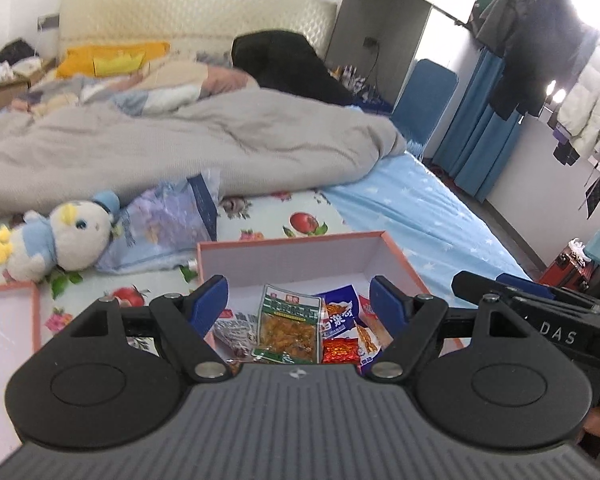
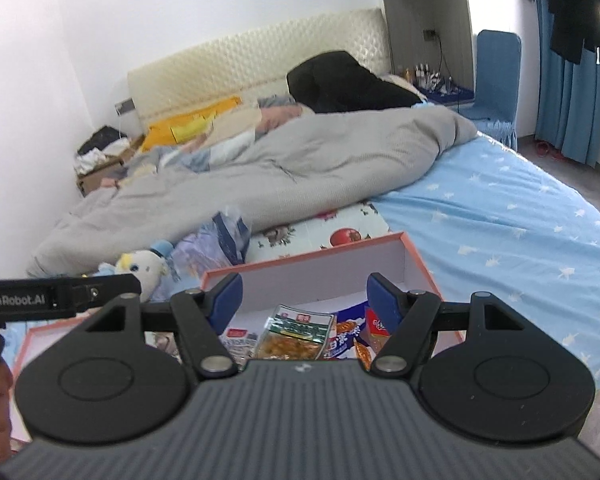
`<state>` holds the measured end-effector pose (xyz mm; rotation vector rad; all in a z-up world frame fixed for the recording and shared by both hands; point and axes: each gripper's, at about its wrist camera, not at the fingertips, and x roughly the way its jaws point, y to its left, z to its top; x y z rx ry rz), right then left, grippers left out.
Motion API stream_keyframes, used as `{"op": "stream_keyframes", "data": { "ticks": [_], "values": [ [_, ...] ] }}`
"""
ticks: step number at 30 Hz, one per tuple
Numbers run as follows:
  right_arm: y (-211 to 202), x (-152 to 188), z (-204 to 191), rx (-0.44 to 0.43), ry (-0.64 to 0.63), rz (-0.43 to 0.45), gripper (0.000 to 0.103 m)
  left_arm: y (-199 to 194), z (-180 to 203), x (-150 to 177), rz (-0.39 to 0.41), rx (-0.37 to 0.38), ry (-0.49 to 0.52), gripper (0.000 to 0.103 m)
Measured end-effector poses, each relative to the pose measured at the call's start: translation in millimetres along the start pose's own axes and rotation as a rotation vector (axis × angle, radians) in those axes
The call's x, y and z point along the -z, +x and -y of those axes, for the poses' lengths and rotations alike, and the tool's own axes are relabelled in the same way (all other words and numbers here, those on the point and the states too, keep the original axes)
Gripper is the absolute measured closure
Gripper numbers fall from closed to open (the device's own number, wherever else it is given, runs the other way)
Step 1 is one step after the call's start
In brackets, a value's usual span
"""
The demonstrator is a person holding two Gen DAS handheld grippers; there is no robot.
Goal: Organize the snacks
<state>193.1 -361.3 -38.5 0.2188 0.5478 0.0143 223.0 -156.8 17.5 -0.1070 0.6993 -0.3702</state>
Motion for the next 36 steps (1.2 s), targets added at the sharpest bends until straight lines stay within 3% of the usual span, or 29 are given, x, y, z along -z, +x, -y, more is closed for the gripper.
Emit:
{"op": "stream_keyframes", "data": {
  "ticks": [17, 34, 36],
  "values": [
    [-74, 53, -22, 0.023, -0.035, 0.040, 0.032, -86, 5, 63, 0.061, 0.012, 0.011, 0.021],
    [-89, 93, -19, 0.033, -0.042, 0.034, 0.032, -103, 3, 107, 0.058, -0.013, 0.023, 0.020],
    [-90, 94, -18, 0.039, -0.043, 0.039, 0.032, -104, 0, 108, 0.064, -0.018, 0.018, 0.011]
  ]
}}
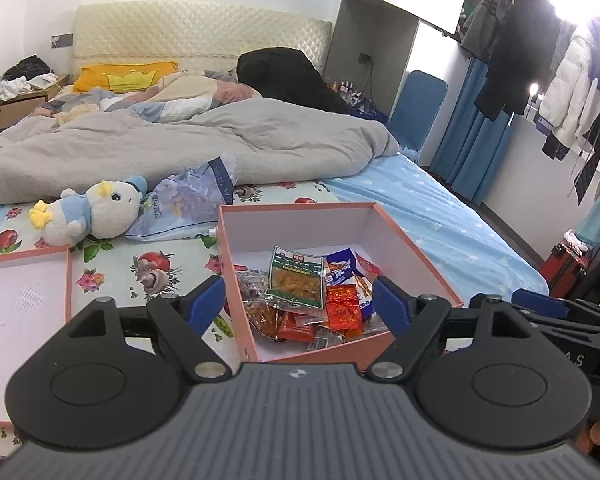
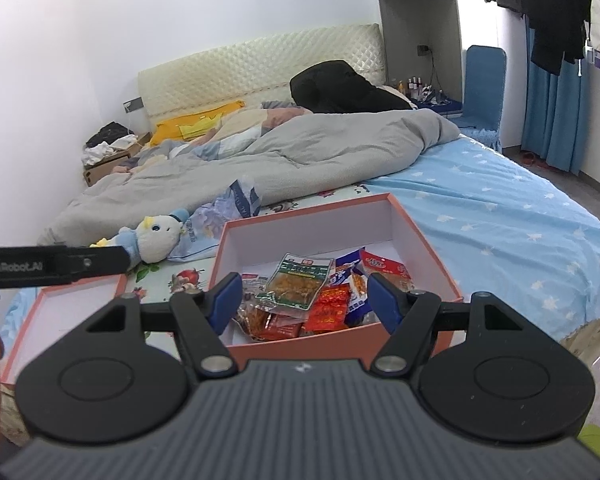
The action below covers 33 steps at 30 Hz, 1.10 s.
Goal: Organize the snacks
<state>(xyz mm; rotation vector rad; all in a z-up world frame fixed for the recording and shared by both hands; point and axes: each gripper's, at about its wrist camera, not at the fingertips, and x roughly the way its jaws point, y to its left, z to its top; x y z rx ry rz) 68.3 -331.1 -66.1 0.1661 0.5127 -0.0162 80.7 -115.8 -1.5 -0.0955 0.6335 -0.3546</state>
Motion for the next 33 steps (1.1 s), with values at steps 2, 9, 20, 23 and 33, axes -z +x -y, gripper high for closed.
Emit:
{"op": "stream_keyframes", "data": {
  "ticks": [2, 9, 20, 23, 33],
  "values": [
    [0, 0, 1, 0.010, 0.001, 0.006, 0.032, 1, -2, 0, -0.004, -0.015, 0.000, 0.009],
    [3, -3, 11, 0.027, 0.036, 0.007, 0.000, 10, 0, -4, -0.022, -0.023, 0.017, 0.001],
    [2, -1, 14, 0.026, 0.040, 0.012, 0.000, 11, 2, -5, -0.020, -0.043, 0.020, 0.000],
    [1, -2, 14, 0.026, 0.042, 0.016, 0.000, 9, 2, -6, -0.017, -0.039, 0.015, 0.000],
    [-1, 0, 14, 0.031, 0.046, 0.028, 0.000, 11, 5, -6, -0.026, -0.045, 0.020, 0.000]
  ]
}}
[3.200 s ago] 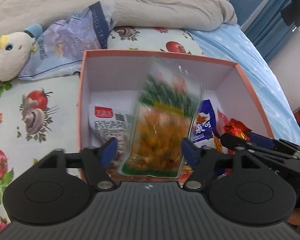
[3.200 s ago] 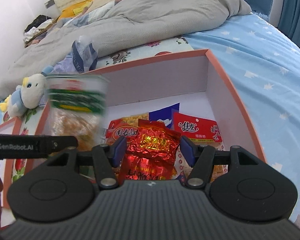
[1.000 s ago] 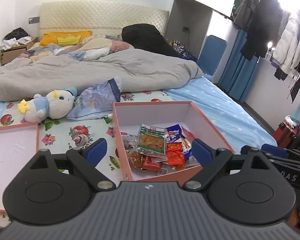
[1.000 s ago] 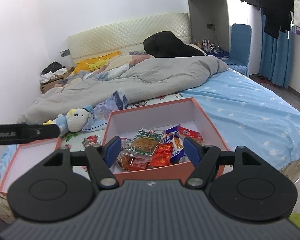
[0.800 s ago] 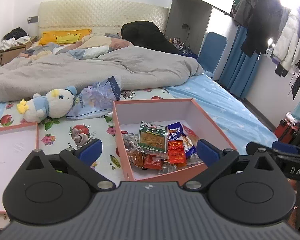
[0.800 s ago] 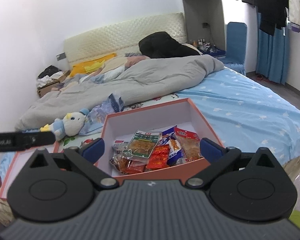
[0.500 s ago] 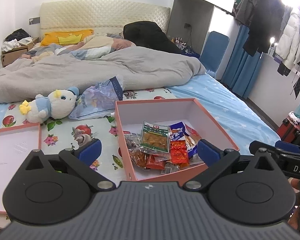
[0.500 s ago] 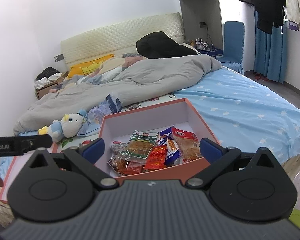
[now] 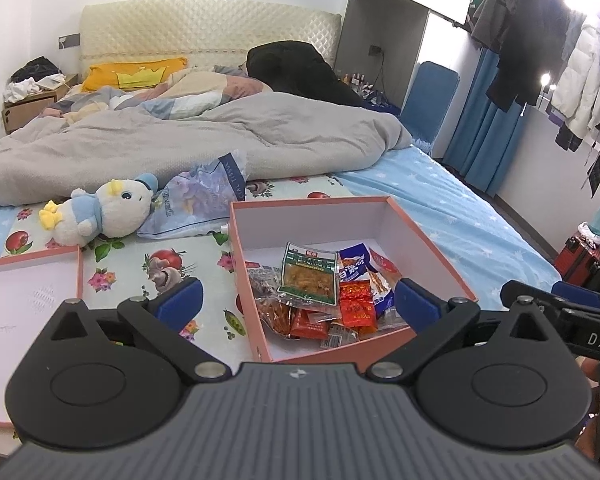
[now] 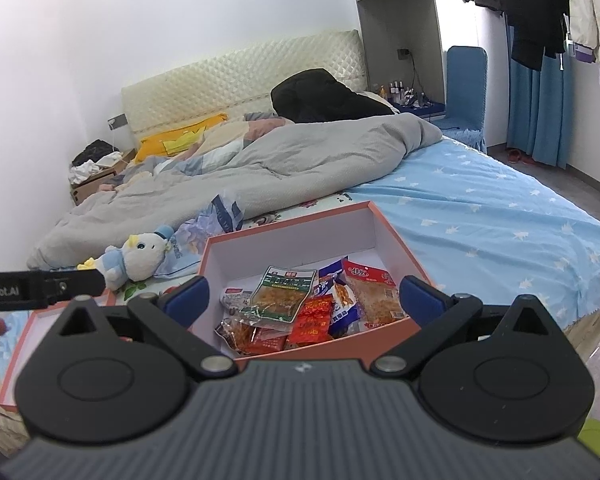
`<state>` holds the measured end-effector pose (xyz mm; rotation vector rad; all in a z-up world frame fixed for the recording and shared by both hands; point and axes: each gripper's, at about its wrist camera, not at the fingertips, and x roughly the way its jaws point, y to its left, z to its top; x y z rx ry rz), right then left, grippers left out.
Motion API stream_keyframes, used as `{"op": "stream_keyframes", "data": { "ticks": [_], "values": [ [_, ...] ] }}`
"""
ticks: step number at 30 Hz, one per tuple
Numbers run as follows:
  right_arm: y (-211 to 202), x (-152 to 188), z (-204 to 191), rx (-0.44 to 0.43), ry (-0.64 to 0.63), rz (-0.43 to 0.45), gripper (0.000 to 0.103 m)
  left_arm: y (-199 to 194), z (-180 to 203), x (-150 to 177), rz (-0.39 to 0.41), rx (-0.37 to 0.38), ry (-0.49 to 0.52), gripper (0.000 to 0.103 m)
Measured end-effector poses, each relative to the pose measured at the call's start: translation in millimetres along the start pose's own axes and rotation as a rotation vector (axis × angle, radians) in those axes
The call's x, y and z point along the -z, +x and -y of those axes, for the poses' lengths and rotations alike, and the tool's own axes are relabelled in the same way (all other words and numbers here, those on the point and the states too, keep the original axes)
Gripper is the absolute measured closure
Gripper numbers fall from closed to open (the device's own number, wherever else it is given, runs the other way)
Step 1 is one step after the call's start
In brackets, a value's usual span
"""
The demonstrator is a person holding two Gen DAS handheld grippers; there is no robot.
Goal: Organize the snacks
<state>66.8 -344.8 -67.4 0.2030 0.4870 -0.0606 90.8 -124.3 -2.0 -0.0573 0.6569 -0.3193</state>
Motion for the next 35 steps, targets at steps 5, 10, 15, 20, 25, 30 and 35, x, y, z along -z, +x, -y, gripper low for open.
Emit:
{"op": "stream_keyframes", "data": {
  "ticks": [5, 10, 15, 20, 25, 30, 35],
  "values": [
    [-1.4, 1.4, -1.2, 0.003, 0.001, -0.003, 0.000, 1.2, 0.2, 2.1, 0.004, 0.007, -0.002, 0.000],
    [-1.3, 2.0, -0.7, 0.004, 0.002, -0.007, 0.000, 0.1, -0.6, 4.2, 0.010, 0.005, -0.001, 0.000],
    [-1.1, 2.0, -0.2, 0.007, 0.004, -0.006, 0.000, -0.4, -0.6, 4.8, 0.013, 0.003, -0.004, 0.000],
    [-1.3, 1.8, -0.1, 0.006, 0.003, -0.005, 0.000, -2.1, 0.7, 4.7, 0.019, 0.003, -0.016, 0.000],
    [-1.3, 1.9, -1.1, 0.004, 0.001, -0.005, 0.000, -3.0, -0.3, 4.6, 0.020, 0.001, -0.023, 0.000],
    [-1.3, 1.7, -1.1, 0.006, 0.003, -0.005, 0.000, -3.6, -0.8, 4.3, 0.022, -0.002, -0.023, 0.000],
    [-0.9, 1.3, -2.6, 0.005, 0.003, -0.001, 0.000, -3.7, -0.6, 5.5, 0.020, -0.006, -0.032, 0.000]
  ]
}}
